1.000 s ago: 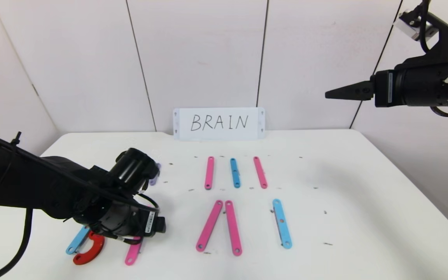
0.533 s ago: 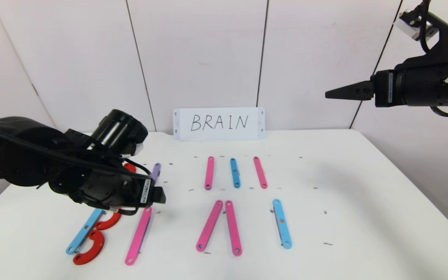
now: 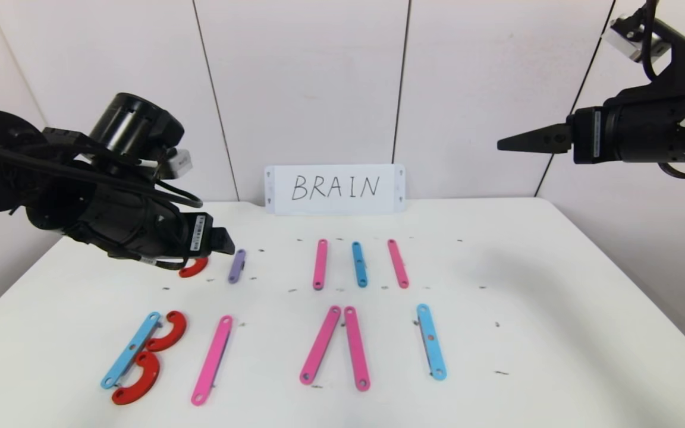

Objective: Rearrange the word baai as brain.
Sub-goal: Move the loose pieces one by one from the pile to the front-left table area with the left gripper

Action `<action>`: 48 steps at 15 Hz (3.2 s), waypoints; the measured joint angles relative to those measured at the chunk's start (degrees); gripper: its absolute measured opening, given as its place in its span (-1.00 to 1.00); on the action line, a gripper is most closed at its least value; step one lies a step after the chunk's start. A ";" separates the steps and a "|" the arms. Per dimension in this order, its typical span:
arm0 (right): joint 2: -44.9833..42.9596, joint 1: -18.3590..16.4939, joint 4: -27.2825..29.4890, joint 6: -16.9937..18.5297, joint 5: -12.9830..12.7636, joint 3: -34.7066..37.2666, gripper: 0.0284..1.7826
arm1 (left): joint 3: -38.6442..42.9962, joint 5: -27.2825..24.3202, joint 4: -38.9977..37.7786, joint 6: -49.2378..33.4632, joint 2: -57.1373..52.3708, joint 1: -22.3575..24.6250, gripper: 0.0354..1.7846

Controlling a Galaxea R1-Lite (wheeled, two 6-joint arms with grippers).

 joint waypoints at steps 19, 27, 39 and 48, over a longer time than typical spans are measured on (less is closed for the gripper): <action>0.20 0.00 0.00 0.00 0.00 -0.01 0.96 | -13.32 -6.07 -0.93 7.91 21.67 15.41 0.94; 0.23 -0.04 0.00 0.00 -0.05 -0.01 0.96 | -15.71 -6.05 -1.21 7.97 28.39 16.57 0.94; 0.39 -0.09 0.00 0.00 -0.09 -0.01 0.96 | -16.85 -6.68 -1.37 8.13 31.56 17.34 0.57; 0.39 -0.09 0.00 0.00 -0.07 -0.01 0.96 | -16.93 -6.75 -1.54 8.17 32.17 17.34 -0.69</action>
